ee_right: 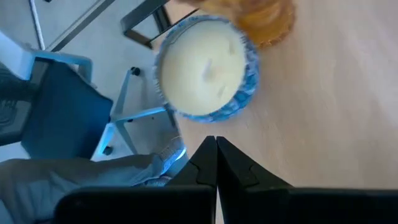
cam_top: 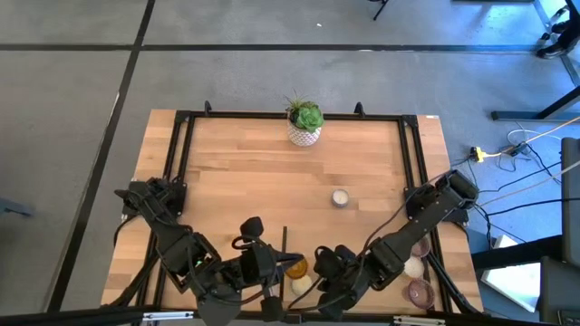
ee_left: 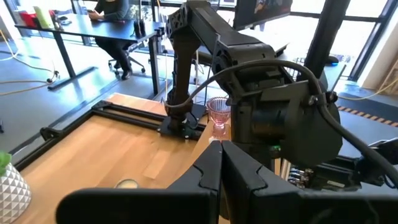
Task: Pick & Place candle stick holders
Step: Put the dark blue scented candle on the shelf aligned with the yellow glass candle holder, then put the light blue scented candle on the shelf aligned with the yellow glass candle holder
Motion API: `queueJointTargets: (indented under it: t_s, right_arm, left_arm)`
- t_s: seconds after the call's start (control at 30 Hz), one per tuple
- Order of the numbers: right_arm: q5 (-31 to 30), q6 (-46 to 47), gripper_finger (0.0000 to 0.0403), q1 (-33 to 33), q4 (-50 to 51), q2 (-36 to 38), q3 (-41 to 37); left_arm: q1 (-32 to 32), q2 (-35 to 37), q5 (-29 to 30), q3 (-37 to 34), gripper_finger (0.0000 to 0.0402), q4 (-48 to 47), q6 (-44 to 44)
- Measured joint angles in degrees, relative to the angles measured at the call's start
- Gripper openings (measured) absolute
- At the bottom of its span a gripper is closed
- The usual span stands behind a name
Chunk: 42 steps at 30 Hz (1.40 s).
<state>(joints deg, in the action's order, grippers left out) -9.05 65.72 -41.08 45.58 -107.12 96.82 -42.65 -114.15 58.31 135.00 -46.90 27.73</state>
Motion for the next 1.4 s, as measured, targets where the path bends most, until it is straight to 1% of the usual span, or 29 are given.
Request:
queueJointTargets:
  t_s: [0.2, 0.3, 0.5, 0.8, 1.13, 1.23, 1.4]
  right_arm:
    - [-2.4, -0.6, 0.0000, 0.9, 0.7, -0.1, 0.0]
    - [-2.6, -0.8, 0.0000, 1.3, 0.2, -0.1, 0.0]
    - [-2.5, -1.3, 0.0000, 1.3, -0.8, -0.6, 0.0]
    - [0.7, -2.0, 0.0000, 1.5, -4.0, -2.5, 0.0]
    - [0.2, -1.9, 0.0000, 1.0, -4.2, -2.4, 1.4]
    - [0.3, -2.0, 0.0000, 0.5, -1.9, -2.4, 3.1]
    - [-1.3, -2.1, 0.0000, -0.5, 6.3, -2.2, 7.7]
  left_arm:
    - [0.0, 0.0, 0.0, 0.0, 0.0003, 0.0, 0.0]
    - [0.0, 0.0, 0.0, 0.0, 0.0003, -0.1, 0.0]
    - [0.0, 0.0, 0.0, 0.0, 0.0003, -1.0, 0.0]
    - [0.0, 0.0, -0.1, 0.0, 0.0003, -1.4, 0.0]
    - [0.0, 0.0, 0.2, 0.0, 0.0003, -3.2, 1.1]
    - [0.0, 0.0, 0.6, 0.0, 0.0003, -3.2, 1.3]
    - [0.1, 0.0, 1.2, 0.0, 0.0003, -3.2, 1.5]
